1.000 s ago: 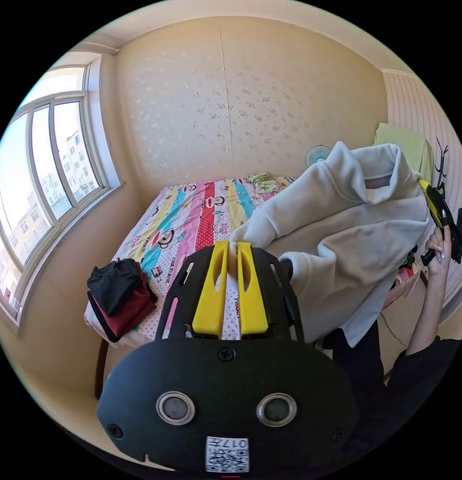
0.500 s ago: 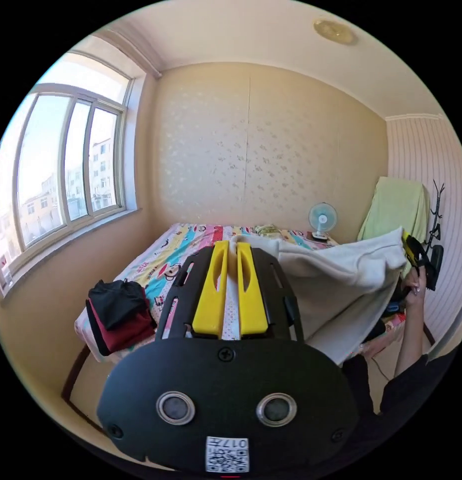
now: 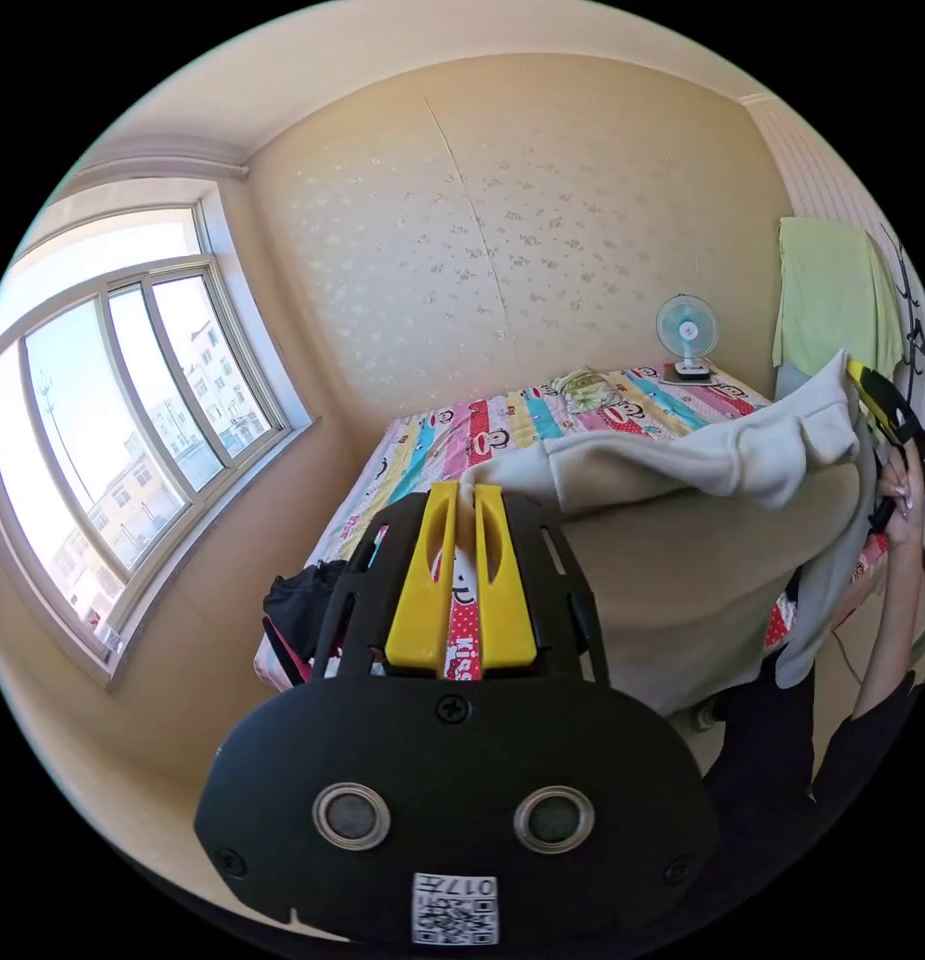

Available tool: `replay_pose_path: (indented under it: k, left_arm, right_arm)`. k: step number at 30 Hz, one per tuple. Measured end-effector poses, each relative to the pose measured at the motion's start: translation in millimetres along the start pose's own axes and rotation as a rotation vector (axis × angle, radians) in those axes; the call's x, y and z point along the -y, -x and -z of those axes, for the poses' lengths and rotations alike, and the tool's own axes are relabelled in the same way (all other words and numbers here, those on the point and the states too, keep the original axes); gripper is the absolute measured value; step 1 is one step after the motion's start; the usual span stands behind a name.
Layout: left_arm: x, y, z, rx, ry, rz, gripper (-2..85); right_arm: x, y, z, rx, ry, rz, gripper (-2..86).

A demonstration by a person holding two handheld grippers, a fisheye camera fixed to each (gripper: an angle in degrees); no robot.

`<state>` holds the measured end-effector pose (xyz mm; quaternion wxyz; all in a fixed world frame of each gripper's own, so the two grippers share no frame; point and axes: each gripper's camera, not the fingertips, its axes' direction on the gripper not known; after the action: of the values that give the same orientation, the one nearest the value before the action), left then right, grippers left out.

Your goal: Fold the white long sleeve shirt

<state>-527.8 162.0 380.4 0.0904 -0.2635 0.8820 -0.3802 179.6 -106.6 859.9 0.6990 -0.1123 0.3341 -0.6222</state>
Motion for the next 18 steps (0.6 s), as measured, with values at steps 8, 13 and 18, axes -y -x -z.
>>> replay_pose_path:
  k: [8, 13, 18]
  left_arm:
    - [1.1, 9.0, 13.8, -0.017, -0.007, 0.005, 1.1]
    - [-0.2, 25.5, 23.2, -0.024, -0.001, 0.008, 1.2]
    - [-2.6, 49.9, 35.3, -0.028, -0.001, 0.017, 1.4]
  right_arm:
    - [-4.4, 7.2, 5.4, -0.016, 0.009, -0.004, 3.5]
    - [-9.1, 7.1, 9.0, -0.005, 0.003, -0.023, 3.5]
    - [-13.8, 19.9, 14.8, 0.011, 0.005, 0.0, 3.3]
